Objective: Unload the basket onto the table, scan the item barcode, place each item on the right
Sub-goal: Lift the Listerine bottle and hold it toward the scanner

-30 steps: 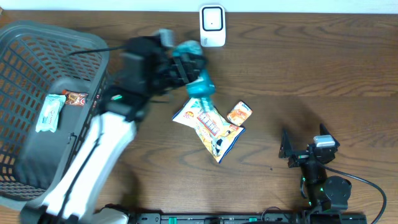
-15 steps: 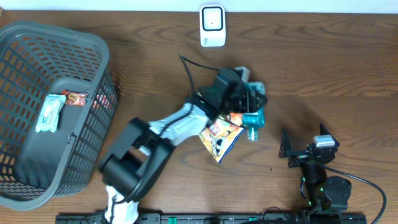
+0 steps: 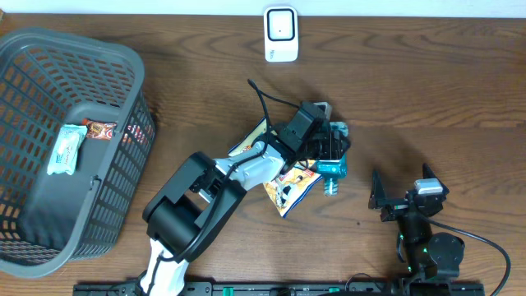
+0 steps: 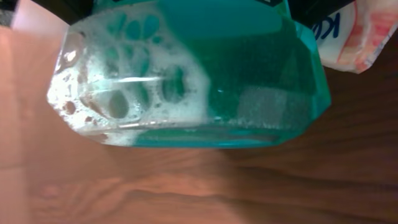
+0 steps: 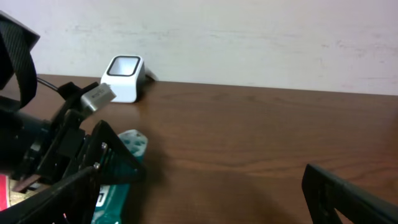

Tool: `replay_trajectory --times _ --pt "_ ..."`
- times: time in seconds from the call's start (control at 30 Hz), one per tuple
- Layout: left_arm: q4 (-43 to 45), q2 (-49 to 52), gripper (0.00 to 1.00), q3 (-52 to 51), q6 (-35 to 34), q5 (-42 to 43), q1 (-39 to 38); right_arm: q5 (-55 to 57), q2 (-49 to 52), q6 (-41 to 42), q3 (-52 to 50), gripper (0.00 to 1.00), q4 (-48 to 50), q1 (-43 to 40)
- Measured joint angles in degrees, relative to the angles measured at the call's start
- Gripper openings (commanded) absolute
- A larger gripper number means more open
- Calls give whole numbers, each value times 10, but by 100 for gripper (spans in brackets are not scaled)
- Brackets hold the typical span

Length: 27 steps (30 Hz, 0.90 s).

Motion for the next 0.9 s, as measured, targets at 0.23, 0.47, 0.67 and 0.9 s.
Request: replay_trajectory --times 0.23,0.47,0.67,0.9 --pt "-71 -14 56 12 -17 -69 10 0 0 0 0 99 0 0" --pt "-77 -26 69 11 -23 -99 19 0 0 0 0 99 0 0" --pt "-63 -54 76 11 -9 -100 23 0 0 0 0 99 0 0" --pt "-59 -66 79 11 -9 -98 23 0 0 0 0 99 0 0"
